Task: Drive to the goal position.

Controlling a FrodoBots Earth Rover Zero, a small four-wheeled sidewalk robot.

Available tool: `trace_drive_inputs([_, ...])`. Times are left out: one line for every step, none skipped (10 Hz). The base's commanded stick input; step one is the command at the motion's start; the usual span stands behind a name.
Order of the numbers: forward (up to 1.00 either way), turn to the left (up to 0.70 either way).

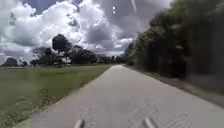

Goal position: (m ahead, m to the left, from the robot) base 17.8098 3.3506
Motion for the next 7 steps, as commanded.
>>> trace_drive_inputs([0.7,0.0])
trace_drive_inputs([0.7,0.0])
trace_drive_inputs([0.7,0.0])
trace_drive_inputs([0.7,0.0])
trace_drive_inputs([0.7,0.0])
trace_drive_inputs([0.7,0.0])
trace_drive_inputs([0.7,0.0])
